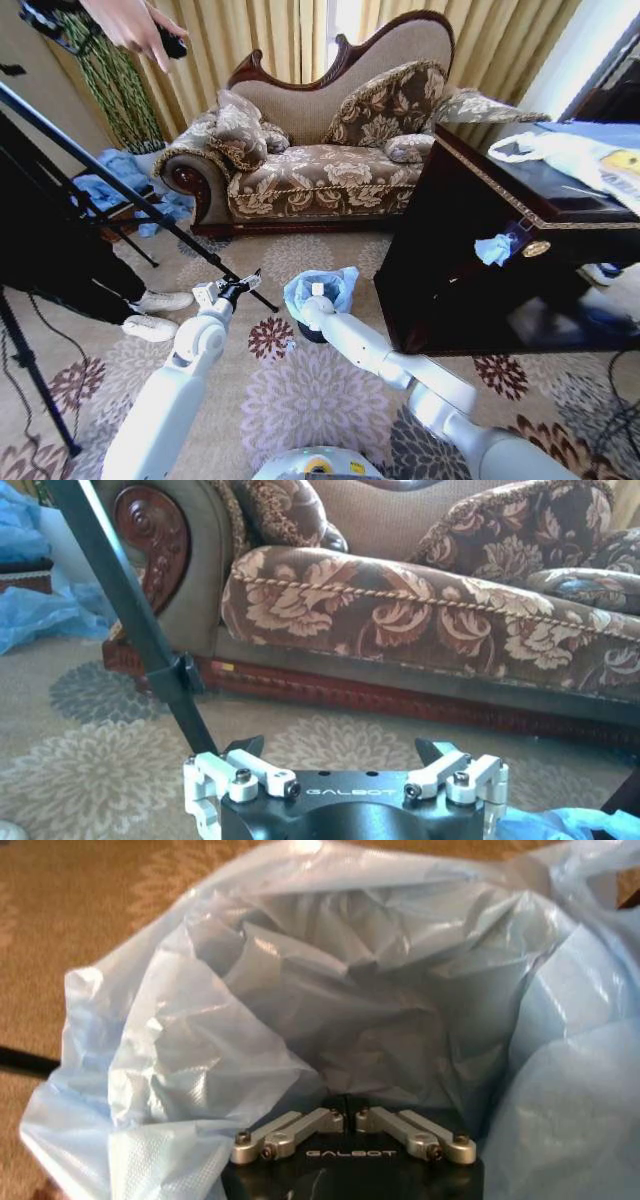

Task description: Place a garbage bag over the trash bin.

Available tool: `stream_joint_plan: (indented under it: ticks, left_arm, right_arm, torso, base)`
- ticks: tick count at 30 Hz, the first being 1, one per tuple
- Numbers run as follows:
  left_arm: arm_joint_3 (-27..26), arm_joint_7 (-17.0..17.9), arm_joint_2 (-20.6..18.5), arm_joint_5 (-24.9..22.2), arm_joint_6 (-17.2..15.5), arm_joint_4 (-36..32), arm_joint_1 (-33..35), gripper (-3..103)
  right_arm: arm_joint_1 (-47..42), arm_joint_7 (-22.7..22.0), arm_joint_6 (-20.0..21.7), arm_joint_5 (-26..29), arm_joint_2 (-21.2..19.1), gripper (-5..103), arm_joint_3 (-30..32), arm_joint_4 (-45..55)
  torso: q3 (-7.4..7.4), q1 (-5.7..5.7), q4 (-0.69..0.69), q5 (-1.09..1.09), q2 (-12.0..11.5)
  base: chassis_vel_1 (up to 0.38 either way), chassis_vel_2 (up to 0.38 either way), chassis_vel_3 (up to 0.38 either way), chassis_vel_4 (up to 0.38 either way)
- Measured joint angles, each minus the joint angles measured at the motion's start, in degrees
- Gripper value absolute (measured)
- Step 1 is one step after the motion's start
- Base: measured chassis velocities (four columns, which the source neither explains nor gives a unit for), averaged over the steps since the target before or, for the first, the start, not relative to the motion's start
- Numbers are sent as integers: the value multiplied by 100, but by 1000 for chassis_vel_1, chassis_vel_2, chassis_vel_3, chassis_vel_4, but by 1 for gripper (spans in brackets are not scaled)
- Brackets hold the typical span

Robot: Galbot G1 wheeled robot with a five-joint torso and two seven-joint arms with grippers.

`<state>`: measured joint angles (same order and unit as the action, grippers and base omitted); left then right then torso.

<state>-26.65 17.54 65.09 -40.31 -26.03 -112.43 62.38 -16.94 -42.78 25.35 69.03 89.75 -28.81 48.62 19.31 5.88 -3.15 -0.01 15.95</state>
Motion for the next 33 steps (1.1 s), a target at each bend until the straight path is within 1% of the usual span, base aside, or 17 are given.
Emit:
stream_joint_plan:
  ticks: [2,8,11,13,19,23,33]
  left_arm:
    - [-4,-3,2,2,20,-3,51,100]
    - [-13,-27,9,19,69,-43,130,100]
    - [-23,-33,16,26,87,-93,181,100]
    - [-43,-36,21,40,108,-131,252,100]
    - [-81,-92,43,144,180,-164,427,100]
    - [-121,-101,61,167,204,-208,512,100]
    - [-212,-109,52,167,281,-269,655,100]
  right_arm:
    - [30,66,-59,-108,13,0,86,-62]
    - [69,54,-80,-147,-53,0,113,0]
    - [90,75,-176,-253,-75,0,108,-25]
    - [87,170,-342,-444,-38,0,220,-145]
    - [41,143,-485,-541,7,0,415,-116]
    - [50,124,-656,-639,48,0,549,-128]
    - [64,13,-864,-822,19,0,574,-155]
  torso:
    - [0,0,0,0,0]
    - [0,0,0,0,0]
    - [0,0,-1,1,0]
    - [0,0,-1,0,0]
    - [0,0,0,0,0]
    - [0,0,0,0,0]
    - [0,0,0,1,0]
  base:
    - [0,0,0,0]
    - [0,0,0,0]
    - [0,0,0,0]
    - [0,0,0,0]
    - [0,0,0,0]
    - [0,0,0,0]
    - [0,0,0,0]
